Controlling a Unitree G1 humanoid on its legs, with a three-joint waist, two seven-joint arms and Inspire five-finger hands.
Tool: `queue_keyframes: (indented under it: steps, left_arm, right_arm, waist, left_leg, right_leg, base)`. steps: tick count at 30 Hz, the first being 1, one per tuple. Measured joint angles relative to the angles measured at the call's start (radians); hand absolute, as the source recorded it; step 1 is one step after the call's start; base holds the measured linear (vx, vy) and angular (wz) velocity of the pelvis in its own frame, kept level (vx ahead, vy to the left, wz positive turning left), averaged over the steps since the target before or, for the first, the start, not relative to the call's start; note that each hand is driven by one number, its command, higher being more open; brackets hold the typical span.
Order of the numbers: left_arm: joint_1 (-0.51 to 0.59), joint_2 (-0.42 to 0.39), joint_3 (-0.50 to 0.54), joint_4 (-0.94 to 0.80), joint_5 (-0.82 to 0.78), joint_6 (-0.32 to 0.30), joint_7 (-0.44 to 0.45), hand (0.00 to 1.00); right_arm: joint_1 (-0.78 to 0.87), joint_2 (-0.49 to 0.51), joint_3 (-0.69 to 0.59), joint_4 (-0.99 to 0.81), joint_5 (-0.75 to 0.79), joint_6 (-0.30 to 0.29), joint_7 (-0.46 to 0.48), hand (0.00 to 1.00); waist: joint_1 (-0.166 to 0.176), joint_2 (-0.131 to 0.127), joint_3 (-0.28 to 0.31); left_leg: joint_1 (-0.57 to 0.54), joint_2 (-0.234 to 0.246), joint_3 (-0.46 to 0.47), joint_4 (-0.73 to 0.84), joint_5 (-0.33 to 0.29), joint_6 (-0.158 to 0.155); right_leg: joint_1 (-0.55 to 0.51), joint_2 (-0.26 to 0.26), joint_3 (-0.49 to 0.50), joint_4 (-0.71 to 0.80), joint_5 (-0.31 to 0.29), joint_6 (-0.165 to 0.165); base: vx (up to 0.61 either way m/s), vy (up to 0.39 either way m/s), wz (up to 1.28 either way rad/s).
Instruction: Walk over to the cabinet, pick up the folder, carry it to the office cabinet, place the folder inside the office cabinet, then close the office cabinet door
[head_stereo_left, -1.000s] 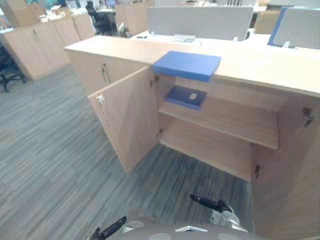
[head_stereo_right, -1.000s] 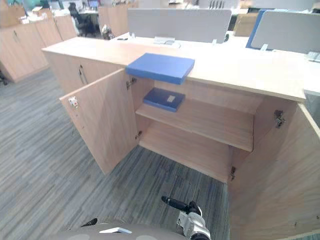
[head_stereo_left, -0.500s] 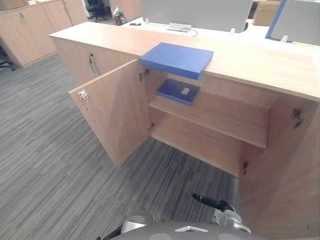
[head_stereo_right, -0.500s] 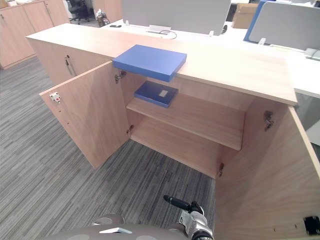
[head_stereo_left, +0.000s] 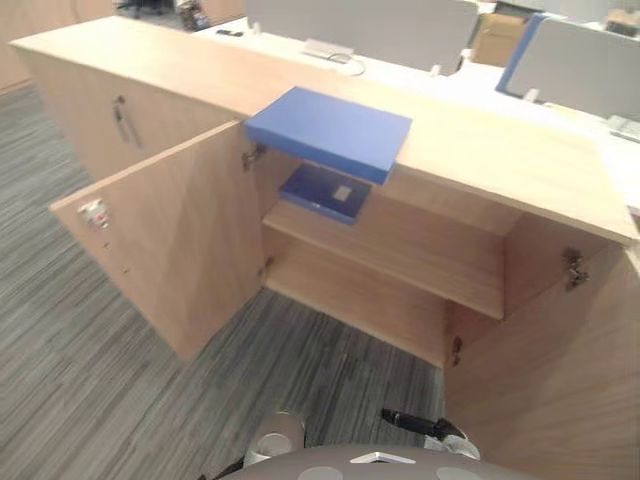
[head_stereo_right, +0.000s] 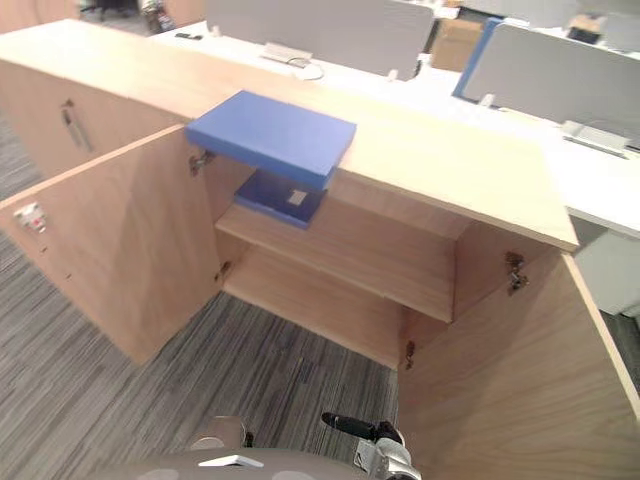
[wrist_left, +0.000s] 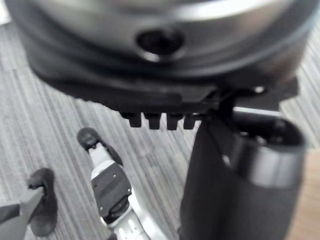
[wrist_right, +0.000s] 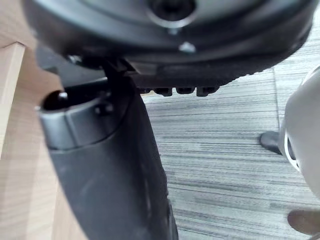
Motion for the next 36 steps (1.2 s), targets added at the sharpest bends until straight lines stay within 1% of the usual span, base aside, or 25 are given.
queue_keyframes:
  steps: [1,2,3,4,5,6,7,8,9,11,13,14,16,18,20,21,23,24,25,28,30,33,34,35,36]
  left_arm:
    - [0.0,0.006,-0.028,-0.001,0.001,0.0,0.0,1.0]
    - [-0.005,0.01,-0.054,-0.01,0.002,-0.001,0.002,1.0]
    - [0.0,0.009,-0.068,-0.015,0.002,-0.002,0.001,1.0]
    - [0.011,0.0,-0.099,-0.018,0.001,-0.015,-0.001,1.0]
    - [-0.014,0.024,-0.123,0.0,-0.001,-0.016,-0.001,1.0]
    - [-0.023,0.039,-0.138,-0.009,-0.002,-0.022,-0.005,1.0]
    - [-0.033,0.07,-0.171,-0.031,-0.016,-0.041,-0.025,1.0]
    - [-0.043,0.078,-0.183,-0.036,-0.029,-0.041,-0.032,1.0]
    - [-0.063,0.088,-0.208,-0.048,-0.078,-0.041,-0.047,1.0]
    - [-0.072,0.099,-0.24,-0.081,-0.172,-0.043,-0.079,1.0]
    - [-0.075,0.109,-0.295,-0.146,-0.294,-0.038,-0.123,1.0]
    - [-0.069,0.108,-0.314,-0.182,-0.319,-0.034,-0.13,1.0]
    - [0.0,0.1,-0.377,-0.389,-0.394,-0.028,-0.156,1.0]
    - [0.044,0.097,-0.398,-0.522,-0.413,-0.027,-0.173,1.0]
    - [0.086,0.087,-0.399,-0.682,-0.443,-0.027,-0.189,1.0]
    - [0.089,0.081,-0.399,-0.715,-0.443,-0.027,-0.189,1.0]
    - [0.096,0.06,-0.418,-0.823,-0.438,-0.027,-0.189,1.0]
    - [0.104,0.053,-0.424,-0.853,-0.428,-0.027,-0.189,1.0]
    - [0.122,0.037,-0.442,-0.923,-0.412,-0.026,-0.182,1.0]
    - [0.149,-0.01,-0.44,-1.03,-0.321,-0.024,-0.153,1.0]
    - [0.167,-0.051,-0.442,-1.126,-0.233,-0.023,-0.102,1.0]
    - [0.196,-0.066,-0.427,-1.249,-0.101,-0.024,-0.018,1.0]
    - [0.209,-0.071,-0.415,-1.296,-0.025,-0.024,0.026,1.0]
    - [0.212,-0.073,-0.408,-1.316,0.007,-0.025,0.046,1.0]
    - [0.222,-0.077,-0.394,-1.354,0.061,-0.033,0.095,1.0]
  right_arm:
    - [-0.012,-0.005,0.019,0.016,-0.001,0.003,-0.001,1.0]
    - [-0.037,-0.011,0.029,0.041,-0.002,0.003,-0.002,1.0]
    - [-0.043,-0.016,0.04,0.046,-0.002,0.003,-0.001,1.0]
    - [-0.046,-0.04,0.073,0.046,-0.004,0.003,0.0,1.0]
    - [-0.054,-0.025,0.106,0.045,-0.015,0.004,0.005,1.0]
    - [-0.057,-0.017,0.115,0.045,-0.027,0.005,0.012,1.0]
    - [-0.068,-0.012,0.124,0.046,-0.038,0.004,0.023,1.0]
    - [-0.07,-0.015,0.124,0.046,-0.038,0.004,0.025,1.0]
    - [-0.075,-0.02,0.125,0.047,-0.039,0.003,0.029,1.0]
    - [-0.076,-0.024,0.129,0.045,-0.041,-0.002,0.046,1.0]
    - [-0.067,-0.027,0.129,0.04,-0.042,-0.005,0.06,1.0]
    - [-0.063,-0.028,0.128,0.04,-0.042,-0.004,0.063,1.0]
    - [-0.044,-0.029,0.13,0.039,-0.08,-0.001,0.074,1.0]
    - [-0.021,-0.03,0.132,0.035,-0.081,0.004,0.078,1.0]
    - [0.007,-0.04,0.14,0.026,-0.082,0.006,0.082,1.0]
    - [0.01,-0.04,0.137,0.024,-0.079,0.008,0.081,1.0]
    - [0.016,-0.043,0.141,0.024,-0.081,0.009,0.079,1.0]
    - [0.017,-0.042,0.142,0.023,-0.081,0.009,0.079,1.0]
    - [0.02,-0.04,0.149,0.019,-0.08,0.009,0.078,1.0]
    - [0.037,-0.039,0.164,0.009,-0.08,0.008,0.076,1.0]
    - [0.046,-0.031,0.171,0.01,-0.079,0.007,0.072,1.0]
    - [0.054,-0.021,0.181,0.011,-0.078,0.005,0.061,1.0]
    - [0.058,-0.017,0.186,0.011,-0.077,0.001,0.053,1.0]
    - [0.061,-0.016,0.194,0.011,-0.077,0.0,0.047,1.0]
    - [0.064,-0.012,0.211,0.01,-0.076,-0.001,0.036,1.0]
  waist:
    - [0.001,-0.003,0.004]
    - [-0.001,-0.007,0.015]
    - [0.0,0.001,0.018]
    - [0.002,0.05,0.013]
    - [0.003,0.022,0.038]
    - [-0.004,0.001,0.033]
    - [-0.005,-0.019,0.034]
    - [-0.004,-0.014,0.037]
    - [-0.005,-0.017,0.038]
    - [-0.005,-0.016,0.038]
    - [-0.005,-0.028,0.031]
    - [-0.006,-0.032,0.028]
    - [-0.005,-0.044,0.02]
    - [-0.005,-0.046,0.019]
    - [-0.007,-0.049,0.008]
    - [-0.007,-0.049,0.005]
    - [-0.004,-0.049,0.0]
    - [-0.004,-0.05,-0.003]
    - [-0.003,-0.052,-0.003]
    - [0.008,-0.062,-0.012]
    - [0.027,-0.074,-0.017]
    - [0.036,-0.088,-0.027]
    - [0.045,-0.093,-0.03]
    - [0.05,-0.097,-0.033]
    - [0.054,-0.105,-0.037]
  left_leg:
    - [-0.041,-0.001,-0.006,-0.035,-0.086,0.005]
    - [-0.041,-0.002,-0.038,-0.198,-0.106,-0.006]
    - [-0.033,0.0,-0.073,-0.308,-0.095,-0.018]
    - [0.014,0.022,-0.19,-0.588,0.029,-0.082]
    - [0.043,-0.027,-0.159,-0.608,0.03,-0.066]
    - [0.047,-0.043,-0.153,-0.637,0.046,-0.061]
    - [0.047,-0.06,-0.14,-0.66,0.056,-0.055]
    - [0.045,-0.066,-0.139,-0.657,0.056,-0.054]
    - [0.051,-0.078,-0.134,-0.663,0.058,-0.049]
    - [0.074,-0.085,-0.113,-0.7,0.072,-0.029]
    - [0.108,-0.099,-0.087,-0.773,0.102,-0.023]
    - [0.117,-0.105,-0.083,-0.795,0.106,-0.025]
    - [0.147,-0.121,-0.083,-0.865,0.134,-0.032]
    - [0.171,-0.131,-0.113,-0.903,0.148,-0.034]
    - [0.206,-0.134,-0.143,-0.966,0.181,-0.036]
    - [0.214,-0.132,-0.144,-0.986,0.19,-0.034]
    - [0.237,-0.125,-0.152,-1.039,0.22,-0.038]
    - [0.238,-0.124,-0.154,-1.047,0.226,-0.035]
    - [0.238,-0.123,-0.162,-1.051,0.23,-0.034]
    - [0.236,-0.123,-0.171,-1.059,0.238,-0.037]
    - [0.232,-0.123,-0.184,-1.061,0.237,-0.038]
    - [0.231,-0.12,-0.211,-1.067,0.232,-0.046]
    - [0.231,-0.116,-0.218,-1.074,0.232,-0.05]
    - [0.231,-0.116,-0.22,-1.081,0.233,-0.05]
    - [0.229,-0.113,-0.225,-1.089,0.235,-0.048]
  right_leg:
    - [0.007,-0.033,0.035,0.009,0.0,0.001]
    - [0.001,-0.076,0.084,0.026,-0.002,0.006]
    - [-0.003,-0.089,0.101,0.034,-0.005,0.012]
    - [-0.011,-0.089,0.139,0.047,-0.015,0.073]
    - [-0.009,-0.145,0.166,0.042,-0.014,0.113]
    - [-0.02,-0.154,0.162,0.034,-0.008,0.12]
    - [-0.042,-0.153,0.14,0.021,0.009,0.108]
    - [-0.039,-0.154,0.126,0.009,0.02,0.098]
    - [-0.028,-0.162,0.128,-0.017,0.051,0.102]
    - [-0.022,-0.173,0.134,-0.051,0.09,0.096]
    - [-0.02,-0.198,0.134,-0.079,0.111,0.106]
    - [-0.021,-0.205,0.134,-0.084,0.112,0.107]
    - [-0.034,-0.218,0.136,-0.095,0.112,0.108]
    - [-0.041,-0.219,0.148,-0.097,0.112,0.107]
    - [-0.052,-0.217,0.166,-0.102,0.104,0.097]
    - [-0.052,-0.216,0.168,-0.105,0.103,0.096]
    - [-0.052,-0.21,0.166,-0.108,0.103,0.096]
    - [-0.053,-0.209,0.165,-0.108,0.103,0.097]
    - [-0.051,-0.206,0.162,-0.107,0.108,0.107]
    - [-0.049,-0.203,0.154,-0.108,0.11,0.114]
    - [-0.045,-0.2,0.143,-0.107,0.111,0.115]
    - [-0.041,-0.194,0.132,-0.093,0.111,0.116]
    - [-0.042,-0.192,0.13,-0.089,0.111,0.116]
    - [-0.043,-0.192,0.129,-0.089,0.111,0.116]
    - [-0.046,-0.189,0.123,-0.089,0.111,0.116]
  base:
    - [0.23,0.248,-1.09]
    - [0.2,0.269,-1.09]
    - [0.18,0.347,-1.27]
    - [0.17,0.411,-0.98]
    - [0.17,0.386,-0.7]
    - [0.15,0.276,-0.25]
    - [0.11,0.147,-0.04]
    - [0.11,0.18,-0.05]
    - [0.1,0.191,-0.1]
    - [0.06,0.153,-0.22]
    - [0.0,0.088,-0.26]
    - [-0.02,0.048,-0.26]
    - [-0.03,0.024,-0.32]
    - [-0.04,-0.001,-0.37]
    - [-0.02,-0.046,-0.33]
    - [0.0,-0.086,-0.08]
    - [0.0,-0.07,0.02]
    - [0.03,-0.048,0.09]
    - [0.04,-0.042,0.1]
    - [0.05,-0.029,0.11]
    - [0.04,-0.023,0.18]
    - [0.02,-0.02,0.25]
    - [0.0,-0.015,0.15]
    - [-0.01,-0.022,0.14]
    - [-0.02,-0.03,0.12]
